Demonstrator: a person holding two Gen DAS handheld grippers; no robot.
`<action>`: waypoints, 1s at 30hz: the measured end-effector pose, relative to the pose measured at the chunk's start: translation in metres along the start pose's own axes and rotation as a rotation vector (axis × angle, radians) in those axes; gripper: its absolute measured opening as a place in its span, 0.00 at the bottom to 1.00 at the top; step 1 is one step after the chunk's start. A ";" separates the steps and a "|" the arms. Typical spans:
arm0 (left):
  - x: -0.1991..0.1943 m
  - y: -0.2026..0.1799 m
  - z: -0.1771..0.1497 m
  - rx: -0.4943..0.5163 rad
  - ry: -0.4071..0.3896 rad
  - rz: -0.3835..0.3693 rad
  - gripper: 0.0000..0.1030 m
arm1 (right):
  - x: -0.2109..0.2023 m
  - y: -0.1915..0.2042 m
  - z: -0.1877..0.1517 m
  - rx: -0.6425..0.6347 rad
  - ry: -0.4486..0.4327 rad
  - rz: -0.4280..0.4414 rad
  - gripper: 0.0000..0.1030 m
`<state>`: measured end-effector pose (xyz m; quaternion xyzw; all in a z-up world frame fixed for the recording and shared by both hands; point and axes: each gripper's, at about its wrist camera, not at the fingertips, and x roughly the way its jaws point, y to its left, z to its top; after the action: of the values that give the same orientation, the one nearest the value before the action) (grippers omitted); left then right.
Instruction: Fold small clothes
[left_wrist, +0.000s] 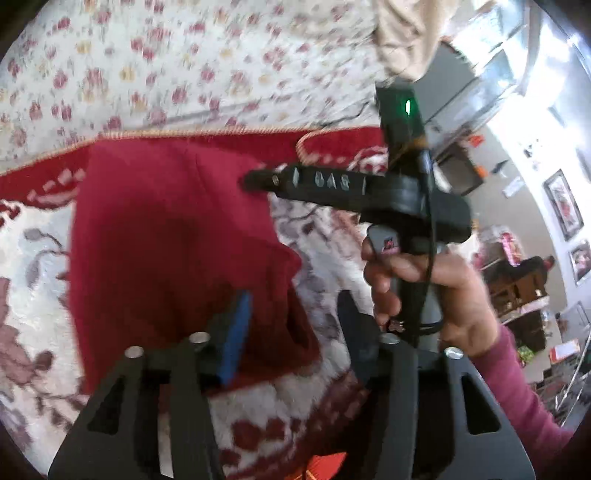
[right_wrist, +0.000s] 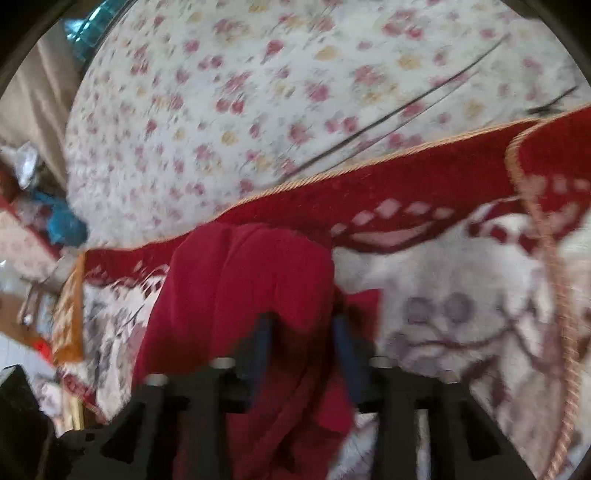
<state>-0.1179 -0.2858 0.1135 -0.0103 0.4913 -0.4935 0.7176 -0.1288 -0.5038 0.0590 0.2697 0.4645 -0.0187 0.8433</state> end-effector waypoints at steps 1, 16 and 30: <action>-0.010 -0.001 0.001 0.020 -0.017 0.011 0.49 | -0.011 0.005 -0.003 -0.014 -0.022 -0.005 0.45; 0.013 0.061 -0.062 0.023 0.026 0.360 0.49 | -0.016 0.067 -0.095 -0.345 0.065 -0.174 0.35; 0.009 0.055 -0.058 0.039 0.012 0.370 0.50 | -0.010 0.013 -0.029 0.034 -0.038 -0.004 0.49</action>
<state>-0.1213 -0.2368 0.0498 0.0973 0.4796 -0.3626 0.7931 -0.1529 -0.4813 0.0605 0.2824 0.4487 -0.0334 0.8472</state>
